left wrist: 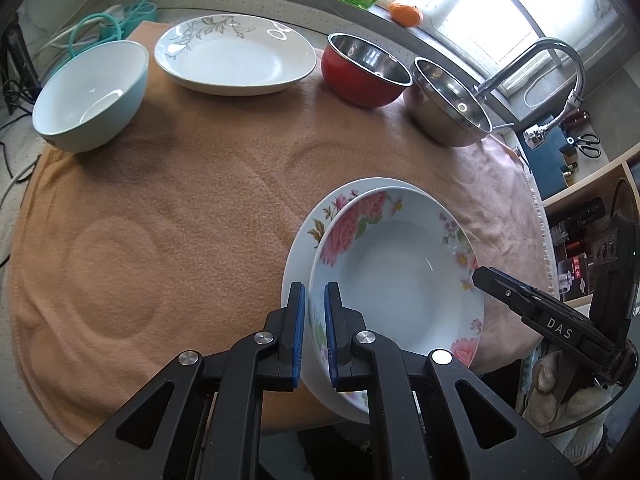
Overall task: Organize plates and bowls
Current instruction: 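Lower the pink-rose plate onto the deep plate and open both tools, then move both tools up and over to the white leaf-pattern plate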
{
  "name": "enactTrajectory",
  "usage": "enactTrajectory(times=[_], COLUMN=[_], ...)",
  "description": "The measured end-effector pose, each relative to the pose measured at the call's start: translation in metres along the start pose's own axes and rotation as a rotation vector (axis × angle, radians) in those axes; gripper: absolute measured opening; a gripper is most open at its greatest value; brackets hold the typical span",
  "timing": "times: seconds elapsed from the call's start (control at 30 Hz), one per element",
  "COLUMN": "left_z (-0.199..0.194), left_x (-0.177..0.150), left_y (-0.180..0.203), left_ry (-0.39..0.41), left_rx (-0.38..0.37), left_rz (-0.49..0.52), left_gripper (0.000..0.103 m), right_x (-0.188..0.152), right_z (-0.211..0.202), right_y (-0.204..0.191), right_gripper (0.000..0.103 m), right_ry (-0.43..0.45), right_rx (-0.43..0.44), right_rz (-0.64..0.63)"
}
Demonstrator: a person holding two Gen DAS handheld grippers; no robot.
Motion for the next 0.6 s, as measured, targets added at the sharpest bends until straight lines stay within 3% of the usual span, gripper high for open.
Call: enactTrajectory(times=[0.3, 0.6], left_z=[-0.014, -0.034], left_x=[0.014, 0.028], left_y=[-0.011, -0.031], left_ry=[0.031, 0.071], left_rx=[0.007, 0.029], left_rz=[-0.023, -0.048], left_gripper=[0.01, 0.011], right_x=[0.014, 0.027], right_z=[-0.01, -0.016], right_y=[-0.021, -0.047], right_gripper=[0.032, 0.033], right_ry=[0.039, 0.069], right_rx=[0.044, 0.085], right_rz=[-0.024, -0.035])
Point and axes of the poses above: each gripper's, at about its wrist camera, not at the fingertips, and z roughly the way its jaws point, y to its right, x to its top, the point moved 7 cm from there along z, roughly the way its jaws point, and after that the axes turned 14 degrees about y, right-handed, at the moved point
